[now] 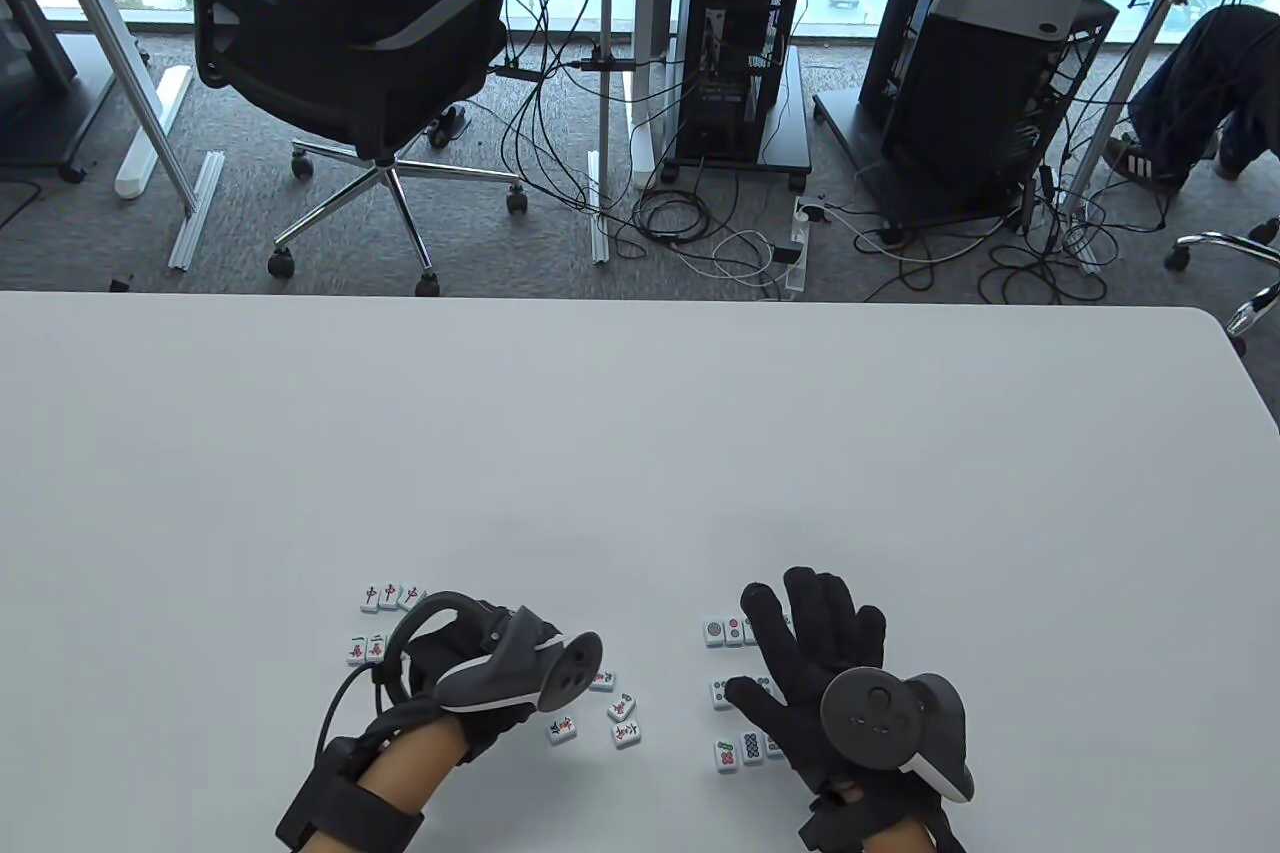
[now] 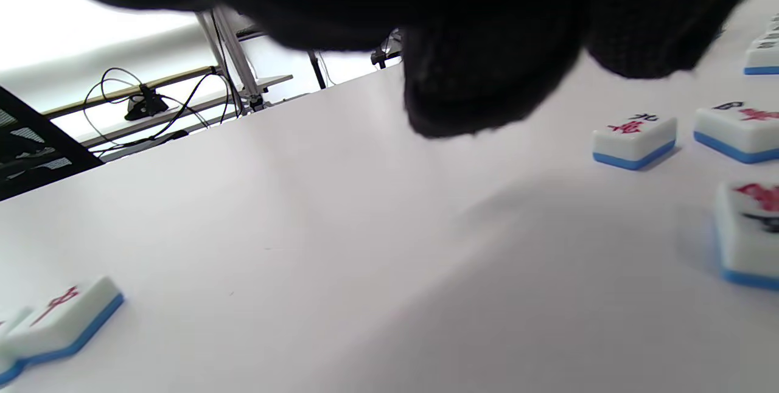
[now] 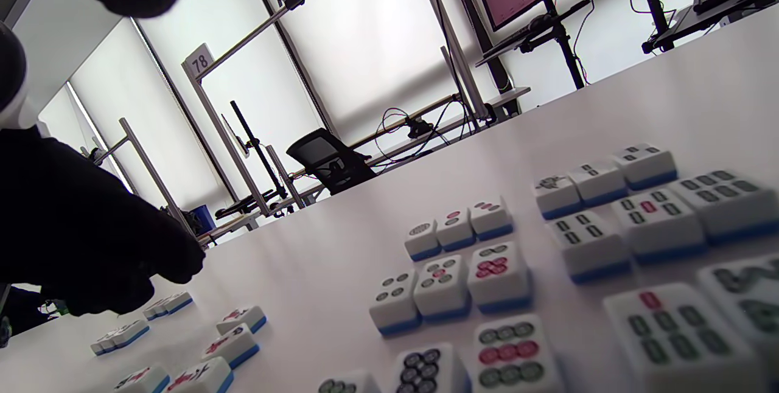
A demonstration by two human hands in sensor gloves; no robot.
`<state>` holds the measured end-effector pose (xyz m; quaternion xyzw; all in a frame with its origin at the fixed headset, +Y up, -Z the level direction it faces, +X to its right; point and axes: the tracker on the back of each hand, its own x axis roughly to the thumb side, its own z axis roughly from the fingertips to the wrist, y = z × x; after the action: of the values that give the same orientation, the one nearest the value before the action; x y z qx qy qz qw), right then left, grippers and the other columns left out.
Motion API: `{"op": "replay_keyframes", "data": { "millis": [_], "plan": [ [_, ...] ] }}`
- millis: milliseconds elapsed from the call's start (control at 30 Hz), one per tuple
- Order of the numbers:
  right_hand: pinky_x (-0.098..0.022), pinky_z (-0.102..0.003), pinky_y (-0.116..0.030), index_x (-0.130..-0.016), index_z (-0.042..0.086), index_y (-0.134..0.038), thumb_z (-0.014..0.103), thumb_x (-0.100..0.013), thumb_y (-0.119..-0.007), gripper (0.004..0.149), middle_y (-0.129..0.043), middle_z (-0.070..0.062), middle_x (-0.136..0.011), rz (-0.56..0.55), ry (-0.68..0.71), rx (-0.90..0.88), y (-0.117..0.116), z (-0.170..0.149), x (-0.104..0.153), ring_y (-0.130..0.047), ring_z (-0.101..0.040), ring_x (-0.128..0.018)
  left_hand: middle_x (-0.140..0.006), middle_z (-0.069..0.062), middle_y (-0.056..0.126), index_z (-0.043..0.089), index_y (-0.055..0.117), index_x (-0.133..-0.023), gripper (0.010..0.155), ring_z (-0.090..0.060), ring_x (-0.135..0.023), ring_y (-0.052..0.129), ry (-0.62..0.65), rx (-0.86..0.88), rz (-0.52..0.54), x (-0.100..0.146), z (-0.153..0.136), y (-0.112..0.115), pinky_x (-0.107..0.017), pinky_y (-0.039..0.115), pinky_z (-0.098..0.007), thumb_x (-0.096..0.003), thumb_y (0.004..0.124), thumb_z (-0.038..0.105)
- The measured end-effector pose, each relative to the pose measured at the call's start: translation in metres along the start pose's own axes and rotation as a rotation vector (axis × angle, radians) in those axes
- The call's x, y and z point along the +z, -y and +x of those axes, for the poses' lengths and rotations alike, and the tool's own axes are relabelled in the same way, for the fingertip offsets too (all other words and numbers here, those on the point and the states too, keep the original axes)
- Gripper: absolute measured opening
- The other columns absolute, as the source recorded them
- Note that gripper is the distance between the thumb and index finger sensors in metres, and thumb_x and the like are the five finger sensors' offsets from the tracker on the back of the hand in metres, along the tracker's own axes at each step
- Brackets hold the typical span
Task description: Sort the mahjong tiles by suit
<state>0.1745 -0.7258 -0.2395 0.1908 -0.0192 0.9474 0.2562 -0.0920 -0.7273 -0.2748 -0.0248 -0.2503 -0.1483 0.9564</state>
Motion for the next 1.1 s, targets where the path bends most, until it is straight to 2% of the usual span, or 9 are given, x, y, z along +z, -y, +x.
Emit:
{"op": "replay_keyframes", "data": {
  "millis": [133, 200, 400, 567, 667, 833, 1100],
  "plan": [
    [-0.071, -0.070, -0.011, -0.112, 0.037, -0.021, 0.062, -0.053, -0.060, 0.075, -0.009, -0.012, -0.119, -0.006, 0.002, -0.005, 0.001, 0.000, 0.000, -0.005, -0.042, -0.105, -0.031, 0.016, 0.101, 0.022, 0.088, -0.078, 0.060, -0.009, -0.011, 0.096, 0.090, -0.034, 0.023, -0.014, 0.027, -0.003, -0.025, 0.086, -0.038, -0.0285, 0.086, 0.056],
    [-0.071, -0.070, -0.011, -0.112, 0.037, -0.021, 0.062, -0.053, -0.060, 0.074, -0.009, -0.012, -0.119, -0.010, 0.001, -0.011, 0.002, -0.001, 0.000, -0.005, -0.042, -0.105, -0.034, 0.018, 0.101, 0.025, 0.084, -0.082, 0.062, -0.008, -0.014, 0.097, 0.153, -0.063, 0.026, -0.019, 0.040, -0.002, -0.027, 0.086, -0.037, -0.0277, 0.088, 0.054],
    [-0.071, -0.070, -0.011, -0.112, 0.037, -0.021, 0.062, -0.053, -0.060, 0.074, -0.009, -0.012, -0.119, -0.011, 0.003, -0.013, 0.001, -0.001, 0.000, -0.005, -0.042, -0.105, -0.033, 0.018, 0.100, 0.026, 0.083, -0.084, 0.062, -0.008, -0.013, 0.096, 0.185, -0.069, 0.009, -0.034, 0.056, 0.006, -0.026, 0.086, -0.037, -0.0278, 0.088, 0.053],
    [-0.071, -0.070, -0.010, -0.112, 0.037, -0.021, 0.062, -0.053, -0.060, 0.074, -0.008, -0.012, -0.119, -0.012, 0.001, -0.018, 0.001, -0.001, 0.000, -0.004, -0.042, -0.105, -0.029, 0.016, 0.100, 0.025, 0.085, -0.081, 0.056, -0.009, -0.010, 0.095, 0.178, -0.091, 0.037, -0.048, 0.053, 0.007, -0.024, 0.086, -0.037, -0.0318, 0.084, 0.052],
    [-0.071, -0.070, -0.010, -0.112, 0.037, -0.021, 0.062, -0.053, -0.060, 0.074, -0.008, -0.012, -0.119, -0.015, 0.003, -0.016, 0.002, -0.001, 0.001, -0.004, -0.042, -0.105, -0.028, 0.016, 0.100, 0.026, 0.085, -0.081, 0.054, -0.008, -0.009, 0.095, 0.179, -0.062, 0.043, -0.047, 0.047, 0.002, -0.024, 0.086, -0.037, -0.0322, 0.085, 0.050],
    [-0.071, -0.070, -0.011, -0.112, 0.037, -0.021, 0.062, -0.053, -0.060, 0.074, -0.008, -0.012, -0.119, -0.005, 0.003, -0.010, 0.000, -0.001, 0.000, -0.004, -0.042, -0.105, -0.026, 0.017, 0.099, 0.027, 0.083, -0.084, 0.060, -0.008, -0.007, 0.093, 0.206, -0.095, -0.062, -0.044, 0.049, 0.000, -0.022, 0.085, -0.037, -0.0291, 0.089, 0.051],
    [-0.071, -0.070, -0.011, -0.112, 0.037, -0.021, 0.062, -0.053, -0.060, 0.074, -0.008, -0.012, -0.119, -0.008, 0.003, -0.010, 0.001, -0.002, 0.000, -0.005, -0.042, -0.105, -0.020, 0.019, 0.096, 0.023, 0.084, -0.082, 0.062, -0.007, -0.001, 0.090, 0.220, -0.095, -0.087, -0.051, 0.058, 0.011, -0.018, 0.085, -0.036, -0.0283, 0.088, 0.053]
  ]
}}
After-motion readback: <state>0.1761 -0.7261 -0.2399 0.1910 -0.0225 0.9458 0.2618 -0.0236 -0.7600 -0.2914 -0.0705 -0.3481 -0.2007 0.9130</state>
